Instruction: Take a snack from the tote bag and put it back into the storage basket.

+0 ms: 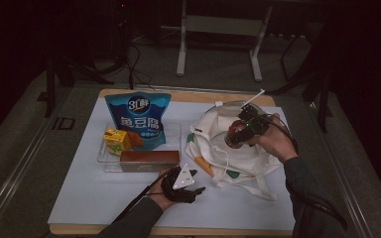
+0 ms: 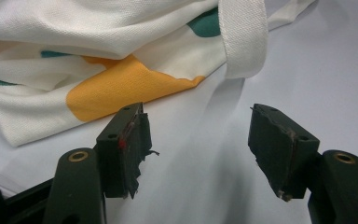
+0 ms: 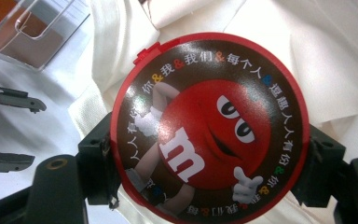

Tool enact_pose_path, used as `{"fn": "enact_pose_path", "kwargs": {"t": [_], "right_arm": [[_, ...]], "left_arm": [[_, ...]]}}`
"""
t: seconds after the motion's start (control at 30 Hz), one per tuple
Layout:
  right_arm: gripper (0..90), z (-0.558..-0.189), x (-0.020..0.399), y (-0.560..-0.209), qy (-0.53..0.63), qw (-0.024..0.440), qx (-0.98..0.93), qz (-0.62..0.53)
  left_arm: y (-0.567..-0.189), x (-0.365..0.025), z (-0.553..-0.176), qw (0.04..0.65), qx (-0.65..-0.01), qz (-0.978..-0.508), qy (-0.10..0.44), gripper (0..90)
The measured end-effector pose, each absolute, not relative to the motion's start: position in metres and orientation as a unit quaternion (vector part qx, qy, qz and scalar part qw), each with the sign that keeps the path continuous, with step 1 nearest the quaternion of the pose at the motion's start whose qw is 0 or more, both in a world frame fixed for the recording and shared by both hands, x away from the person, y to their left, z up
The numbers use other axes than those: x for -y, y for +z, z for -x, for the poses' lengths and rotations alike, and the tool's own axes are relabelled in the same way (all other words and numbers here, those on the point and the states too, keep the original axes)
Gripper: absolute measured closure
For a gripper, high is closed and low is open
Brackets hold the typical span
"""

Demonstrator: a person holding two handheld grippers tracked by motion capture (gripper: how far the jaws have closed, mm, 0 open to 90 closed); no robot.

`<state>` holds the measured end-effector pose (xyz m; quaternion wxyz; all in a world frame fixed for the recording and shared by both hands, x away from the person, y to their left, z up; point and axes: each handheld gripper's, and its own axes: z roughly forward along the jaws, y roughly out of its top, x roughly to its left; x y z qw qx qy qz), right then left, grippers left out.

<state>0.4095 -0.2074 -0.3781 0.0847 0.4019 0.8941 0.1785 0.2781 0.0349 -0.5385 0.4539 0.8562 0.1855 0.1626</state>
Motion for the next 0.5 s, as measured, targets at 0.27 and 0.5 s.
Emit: {"fn": "enact_pose_path", "kwargs": {"t": [0.27, 0.5], "right_arm": [[25.5, -0.41, 0.199, -0.374, 0.182, 0.085, -0.896, -0.396], [25.4, -0.411, 0.189, -0.37, 0.188, 0.084, -0.898, -0.388]], "left_arm": [[-0.539, -0.035, -0.278, 0.454, -0.186, -0.856, 0.162, 36.9], [-0.539, -0.035, -0.278, 0.454, -0.186, -0.856, 0.162, 36.8]]}}
